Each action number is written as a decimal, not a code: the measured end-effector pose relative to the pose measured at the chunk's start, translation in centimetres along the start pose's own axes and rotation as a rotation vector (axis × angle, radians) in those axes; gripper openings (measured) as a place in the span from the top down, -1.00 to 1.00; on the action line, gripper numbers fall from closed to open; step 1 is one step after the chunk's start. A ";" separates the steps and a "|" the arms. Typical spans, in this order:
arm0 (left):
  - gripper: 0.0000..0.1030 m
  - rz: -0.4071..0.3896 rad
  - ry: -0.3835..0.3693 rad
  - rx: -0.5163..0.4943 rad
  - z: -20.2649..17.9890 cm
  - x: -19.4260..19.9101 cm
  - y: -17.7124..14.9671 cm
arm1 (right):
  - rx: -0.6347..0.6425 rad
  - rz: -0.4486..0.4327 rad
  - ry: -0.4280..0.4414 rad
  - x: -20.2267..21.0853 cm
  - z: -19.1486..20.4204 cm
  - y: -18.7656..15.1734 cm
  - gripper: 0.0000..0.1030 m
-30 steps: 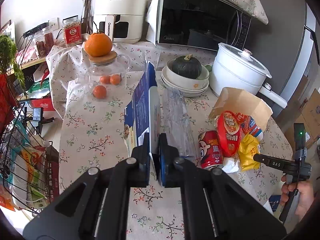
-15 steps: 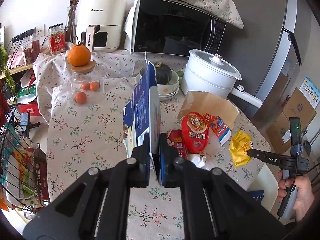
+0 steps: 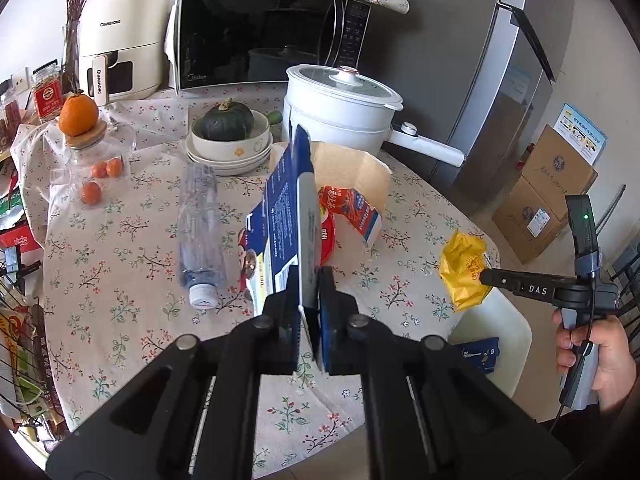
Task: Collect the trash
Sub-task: 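Carry the blue box and yellow packet over the white bin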
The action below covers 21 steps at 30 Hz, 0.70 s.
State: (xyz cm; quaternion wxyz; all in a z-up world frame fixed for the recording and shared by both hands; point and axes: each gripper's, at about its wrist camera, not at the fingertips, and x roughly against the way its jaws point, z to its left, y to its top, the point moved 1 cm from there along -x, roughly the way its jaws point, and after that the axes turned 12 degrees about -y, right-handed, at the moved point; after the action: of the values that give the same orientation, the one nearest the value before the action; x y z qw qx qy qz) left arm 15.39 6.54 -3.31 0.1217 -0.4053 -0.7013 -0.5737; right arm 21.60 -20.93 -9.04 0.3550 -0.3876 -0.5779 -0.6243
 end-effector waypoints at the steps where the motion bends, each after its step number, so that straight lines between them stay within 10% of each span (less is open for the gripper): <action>1: 0.83 0.005 -0.008 -0.013 -0.6 -0.3 0.0 | -0.005 0.001 -0.006 0.1 -0.5 -0.2 0.62; 21: 0.83 0.102 -0.237 -0.195 -13.3 -4.8 -2.1 | -0.144 0.002 -0.091 2.5 -13.0 -4.6 0.61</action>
State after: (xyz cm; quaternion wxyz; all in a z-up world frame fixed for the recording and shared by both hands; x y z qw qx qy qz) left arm 13.09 -7.54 -3.69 0.0270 -0.5150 -0.6302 -0.5803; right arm 15.43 -33.49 -9.22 0.3002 -0.4407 -0.5466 -0.6457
